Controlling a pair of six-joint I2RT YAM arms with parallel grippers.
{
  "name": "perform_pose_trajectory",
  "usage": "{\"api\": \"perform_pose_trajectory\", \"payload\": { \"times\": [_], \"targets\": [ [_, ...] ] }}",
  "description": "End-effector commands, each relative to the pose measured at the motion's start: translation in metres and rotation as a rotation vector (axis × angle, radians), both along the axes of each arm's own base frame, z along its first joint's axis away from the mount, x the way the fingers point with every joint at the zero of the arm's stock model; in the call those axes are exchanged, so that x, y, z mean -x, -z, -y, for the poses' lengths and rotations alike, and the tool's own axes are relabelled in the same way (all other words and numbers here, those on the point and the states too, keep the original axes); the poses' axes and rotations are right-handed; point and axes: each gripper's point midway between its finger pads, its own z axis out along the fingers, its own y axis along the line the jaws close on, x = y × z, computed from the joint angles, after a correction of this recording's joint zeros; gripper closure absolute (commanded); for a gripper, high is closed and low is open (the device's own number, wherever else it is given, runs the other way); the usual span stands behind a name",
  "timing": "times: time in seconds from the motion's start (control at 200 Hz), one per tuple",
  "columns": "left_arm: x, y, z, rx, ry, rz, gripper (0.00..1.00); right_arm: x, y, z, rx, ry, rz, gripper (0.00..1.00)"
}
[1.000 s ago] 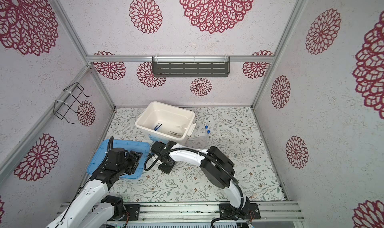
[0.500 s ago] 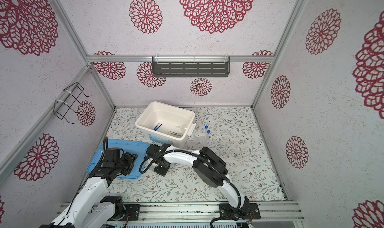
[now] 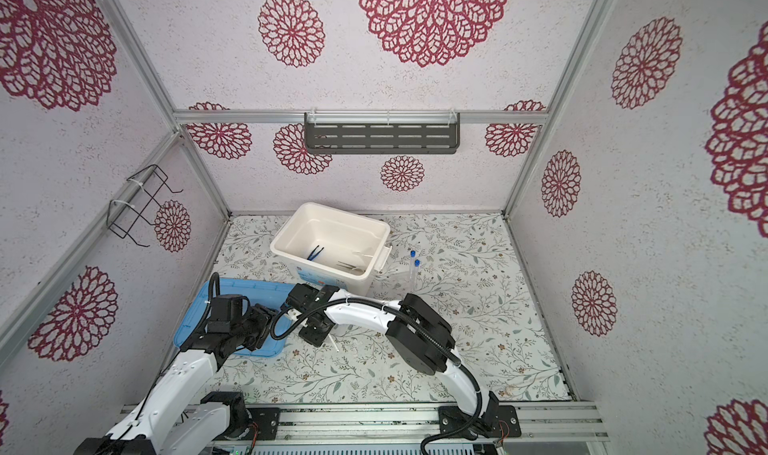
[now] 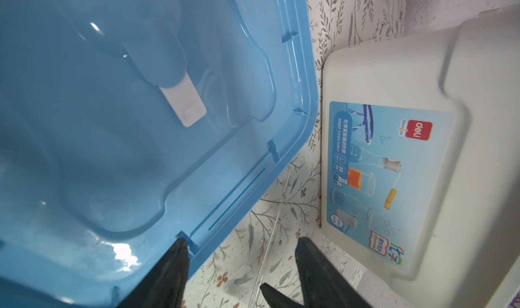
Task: Organize the chemistry lab equipment
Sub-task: 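Lower the glass rod beside the blue lid and open the right gripper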
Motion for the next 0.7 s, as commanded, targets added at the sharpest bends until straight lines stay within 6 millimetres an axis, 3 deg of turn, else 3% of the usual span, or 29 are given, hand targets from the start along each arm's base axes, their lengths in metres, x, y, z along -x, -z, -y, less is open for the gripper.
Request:
{"api": "perform_pose_trajectory", "payload": {
  "times": [0.0, 0.26, 0.395, 0.696],
  "targets": [
    [0.004, 0.002, -0.004, -0.009, -0.012, 0.004, 0.35, -0.020, -0.018, -0.001, -0.037, 0.054, 0.043, 0.56],
    [0.005, 0.001, -0.004, -0.009, -0.010, 0.003, 0.35, -0.053, -0.022, 0.025, 0.013, 0.201, 0.092, 0.58],
    [0.005, 0.000, -0.004, -0.006, -0.007, 0.005, 0.35, -0.053, -0.013, 0.043, 0.079, 0.220, 0.114, 0.58],
    [0.007, 0.000, -0.006, -0.017, -0.008, 0.001, 0.35, -0.046, -0.029, 0.077, 0.062, 0.280, 0.142, 0.58]
  ]
}}
